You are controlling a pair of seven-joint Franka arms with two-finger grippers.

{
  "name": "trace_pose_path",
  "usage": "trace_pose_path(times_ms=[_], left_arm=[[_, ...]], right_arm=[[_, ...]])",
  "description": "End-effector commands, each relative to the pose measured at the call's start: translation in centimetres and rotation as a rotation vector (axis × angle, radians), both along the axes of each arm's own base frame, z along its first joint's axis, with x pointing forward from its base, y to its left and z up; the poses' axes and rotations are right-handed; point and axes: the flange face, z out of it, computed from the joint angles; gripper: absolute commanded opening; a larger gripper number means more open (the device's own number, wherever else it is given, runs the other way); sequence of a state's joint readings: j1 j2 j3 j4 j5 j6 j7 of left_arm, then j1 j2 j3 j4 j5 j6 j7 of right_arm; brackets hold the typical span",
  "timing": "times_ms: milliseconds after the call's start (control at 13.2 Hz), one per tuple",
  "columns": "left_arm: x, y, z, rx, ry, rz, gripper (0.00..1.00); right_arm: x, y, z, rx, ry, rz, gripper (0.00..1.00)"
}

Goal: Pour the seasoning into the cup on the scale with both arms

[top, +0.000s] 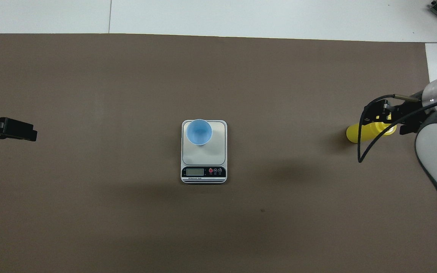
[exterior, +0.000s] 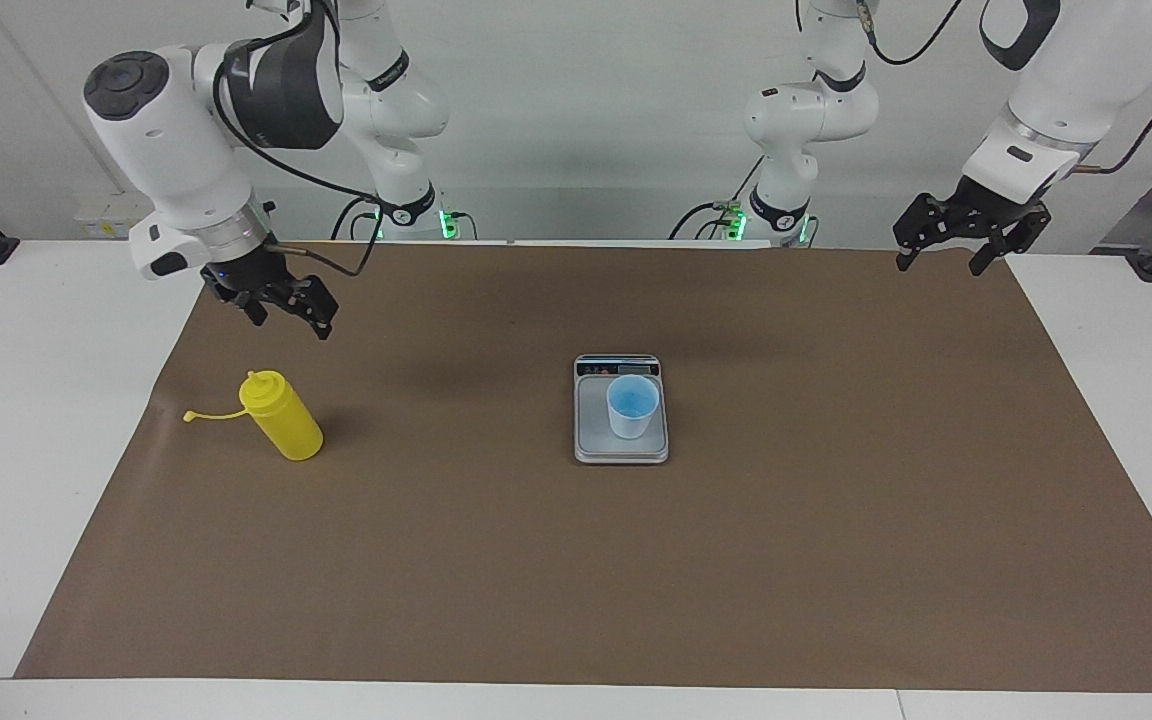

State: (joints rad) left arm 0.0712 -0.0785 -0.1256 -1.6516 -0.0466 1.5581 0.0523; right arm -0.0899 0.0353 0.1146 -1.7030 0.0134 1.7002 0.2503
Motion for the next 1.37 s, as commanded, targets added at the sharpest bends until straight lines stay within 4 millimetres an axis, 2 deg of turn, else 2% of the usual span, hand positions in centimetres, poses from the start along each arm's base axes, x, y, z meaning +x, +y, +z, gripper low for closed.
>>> trace_pose_path(times_ms=[0, 152, 303, 607, 1138, 1289], left_arm=[[-1.0, 0.5, 0.2, 0.016, 0.001, 0.0, 1.0], [-1.0, 0.5, 0.2, 0.016, 0.001, 0.0, 1.0], [-1.0, 0.5, 0.2, 0.016, 0.001, 0.0, 1.0], [-1.0, 0.5, 0.2, 0.016, 0.001, 0.001, 1.0], [-1.0, 0.5, 0.2, 0.016, 0.001, 0.0, 1.0], [-1.0, 0.5, 0.2, 0.014, 0.001, 0.0, 1.0]], right_arm=[[-1.5, 2.8, 1.9, -0.026, -0.018, 0.091, 1.0], [-2.6, 4.9, 3.1, -0.028, -0.038, 0.124, 1.0], [-3.4, 5.0, 4.3, -0.031, -0.055, 0.132, 1.0], [-4.8, 5.0, 3.4, -0.036, -0.029, 0.167, 1.0], [-4.6, 3.6, 2.5, -0.03, -0.043, 0.22, 1.0], [-4.7, 4.0, 2.7, -0.03, -0.045, 0.218, 1.0]])
